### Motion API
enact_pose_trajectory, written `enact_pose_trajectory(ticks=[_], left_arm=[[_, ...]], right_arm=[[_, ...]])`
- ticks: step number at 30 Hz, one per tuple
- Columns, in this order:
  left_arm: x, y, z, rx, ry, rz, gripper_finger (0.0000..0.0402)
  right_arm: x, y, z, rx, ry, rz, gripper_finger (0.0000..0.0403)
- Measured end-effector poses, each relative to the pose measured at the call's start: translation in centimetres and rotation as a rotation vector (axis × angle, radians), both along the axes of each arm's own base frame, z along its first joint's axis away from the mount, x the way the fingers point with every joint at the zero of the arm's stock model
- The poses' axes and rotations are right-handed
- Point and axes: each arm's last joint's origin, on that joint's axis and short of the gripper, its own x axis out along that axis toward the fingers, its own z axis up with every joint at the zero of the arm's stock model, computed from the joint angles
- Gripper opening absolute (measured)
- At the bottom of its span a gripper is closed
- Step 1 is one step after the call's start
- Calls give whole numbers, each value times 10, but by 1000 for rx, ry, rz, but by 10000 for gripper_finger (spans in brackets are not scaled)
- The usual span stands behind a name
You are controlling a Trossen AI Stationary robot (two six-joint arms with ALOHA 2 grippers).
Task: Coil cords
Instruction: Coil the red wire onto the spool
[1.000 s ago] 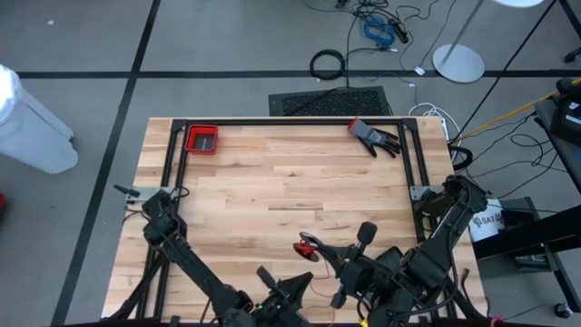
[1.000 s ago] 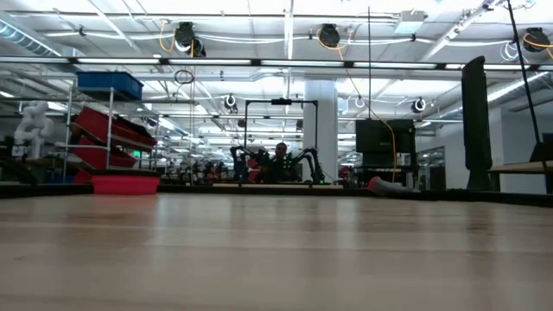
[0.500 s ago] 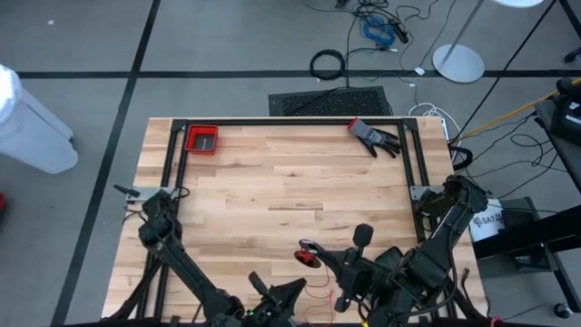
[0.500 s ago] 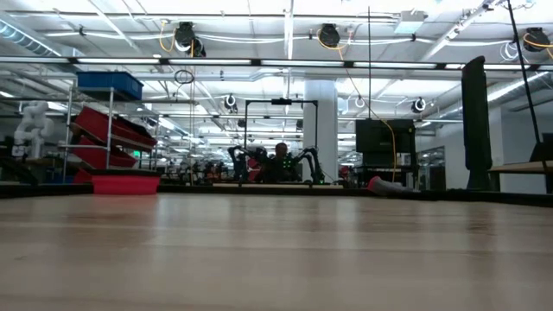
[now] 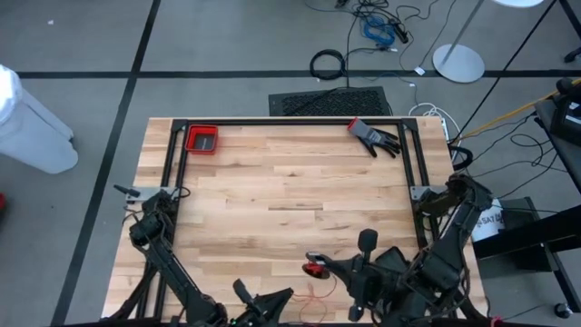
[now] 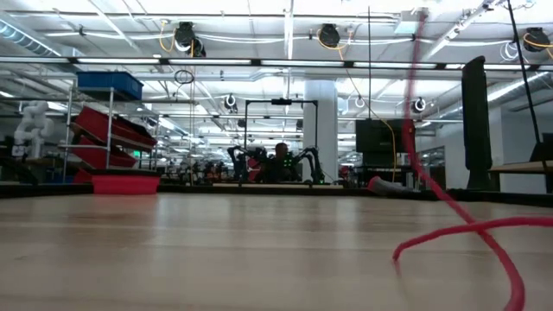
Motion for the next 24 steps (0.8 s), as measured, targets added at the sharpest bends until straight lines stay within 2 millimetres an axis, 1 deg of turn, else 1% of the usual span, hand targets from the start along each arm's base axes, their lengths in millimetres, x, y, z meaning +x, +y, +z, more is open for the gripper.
enact_pose_trajectory(ticks=[4, 8, 14, 20, 24], left_arm=[[1, 3, 0, 15, 22, 27, 0], [2, 3, 0, 18, 23, 29, 0], [2, 4, 1, 16, 20, 25, 0], [2, 3, 2, 17, 10, -5, 0], [3, 1, 4, 11, -32, -87, 0]], right_arm=[[-11, 5, 4, 52, 11, 53, 0], [-26, 12, 10, 102, -3, 90, 0], [-43, 24, 11, 121, -5, 140, 0], [-48, 27, 10, 132, -8, 141, 0], [-41, 21, 10, 124, -13, 109, 0]])
